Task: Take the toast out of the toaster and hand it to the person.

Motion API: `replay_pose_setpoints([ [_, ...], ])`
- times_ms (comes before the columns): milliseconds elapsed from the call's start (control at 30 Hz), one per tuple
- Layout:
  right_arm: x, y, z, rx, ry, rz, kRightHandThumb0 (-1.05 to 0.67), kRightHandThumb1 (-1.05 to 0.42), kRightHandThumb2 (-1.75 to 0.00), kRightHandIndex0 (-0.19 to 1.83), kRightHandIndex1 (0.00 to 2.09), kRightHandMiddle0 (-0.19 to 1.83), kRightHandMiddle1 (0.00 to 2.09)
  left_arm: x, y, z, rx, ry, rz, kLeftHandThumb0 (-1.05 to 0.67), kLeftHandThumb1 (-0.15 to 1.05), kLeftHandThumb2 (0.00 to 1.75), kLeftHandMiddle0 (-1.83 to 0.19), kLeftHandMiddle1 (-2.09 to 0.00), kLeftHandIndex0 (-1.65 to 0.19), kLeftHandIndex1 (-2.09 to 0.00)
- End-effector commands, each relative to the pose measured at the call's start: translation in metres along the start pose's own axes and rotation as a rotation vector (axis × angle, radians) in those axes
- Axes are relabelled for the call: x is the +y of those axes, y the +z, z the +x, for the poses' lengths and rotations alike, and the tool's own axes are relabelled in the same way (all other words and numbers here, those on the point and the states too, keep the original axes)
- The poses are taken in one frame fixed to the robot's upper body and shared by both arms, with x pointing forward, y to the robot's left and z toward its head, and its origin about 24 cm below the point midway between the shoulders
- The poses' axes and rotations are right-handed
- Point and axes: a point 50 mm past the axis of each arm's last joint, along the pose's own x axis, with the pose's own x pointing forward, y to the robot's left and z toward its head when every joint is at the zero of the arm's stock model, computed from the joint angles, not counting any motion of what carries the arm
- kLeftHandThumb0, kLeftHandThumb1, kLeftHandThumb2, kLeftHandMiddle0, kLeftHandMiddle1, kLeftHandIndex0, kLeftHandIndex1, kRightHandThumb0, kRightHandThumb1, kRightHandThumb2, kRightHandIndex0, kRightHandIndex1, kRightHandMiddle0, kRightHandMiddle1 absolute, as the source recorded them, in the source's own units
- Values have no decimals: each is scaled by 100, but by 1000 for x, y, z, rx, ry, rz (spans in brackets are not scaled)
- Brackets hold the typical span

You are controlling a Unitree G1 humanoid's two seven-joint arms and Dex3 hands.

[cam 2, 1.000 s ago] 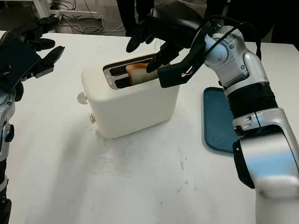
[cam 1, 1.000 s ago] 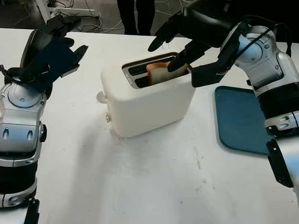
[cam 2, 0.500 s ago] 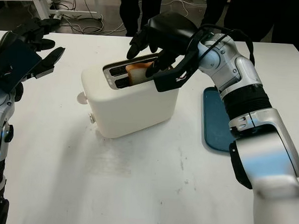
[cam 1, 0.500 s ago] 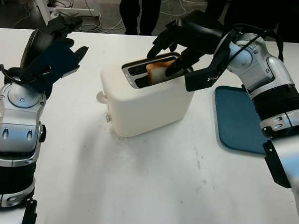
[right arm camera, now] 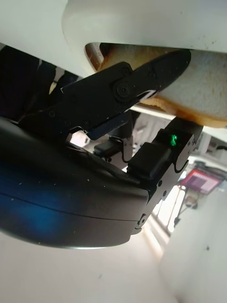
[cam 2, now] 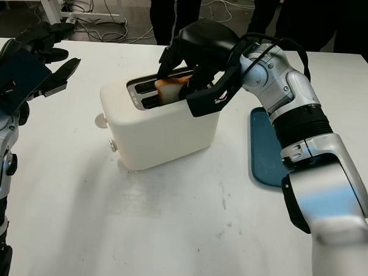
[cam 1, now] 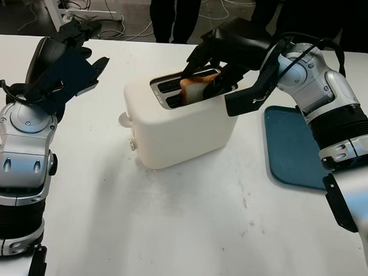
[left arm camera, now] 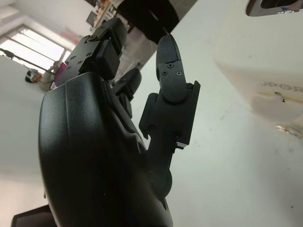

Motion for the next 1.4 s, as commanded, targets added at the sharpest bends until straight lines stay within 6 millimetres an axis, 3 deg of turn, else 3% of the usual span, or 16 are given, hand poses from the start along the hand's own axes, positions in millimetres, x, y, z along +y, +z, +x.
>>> replay_pose_setpoints([
  [0, 5, -2, -1, 7, 30, 3, -53, -66, 0, 69, 144, 113, 5, 2, 3, 0, -2, 17, 12, -36, 92, 48, -11, -79, -34, -20],
  [333, 8, -4, -3, 20, 57, 46, -51, -67, 0, 82, 103, 117, 7, 3, 4, 1, 3, 18, 7, -36, 92, 47, -11, -79, -35, -19],
  [600, 12, -6, -5, 31, 95, 109, -44, -66, 0, 96, 89, 123, 10, 3, 3, 1, -2, 18, -2, -35, 92, 47, -10, -79, -34, -18],
  [933, 21, -7, -8, 40, 176, 145, -48, -64, 0, 104, 100, 132, 24, 4, 1, 0, -7, 19, 0, -37, 92, 46, -9, -79, -35, -17],
  [1100, 28, -9, -7, 66, 221, 144, -51, -65, 0, 99, 125, 108, 79, 4, 1, 0, -5, 20, 1, -39, 92, 46, -8, -79, -35, -17],
  [1167, 32, -9, -7, 77, 243, 136, -55, -67, 0, 97, 131, 104, 88, 4, 2, 0, -6, 23, 2, -38, 92, 47, -9, -80, -36, -17],
  [1367, 47, -11, -5, 103, 276, 149, -55, -74, -1, 101, 118, 100, 90, 3, 1, -1, -11, 28, -10, -36, 92, 47, -8, -82, -36, -17],
])
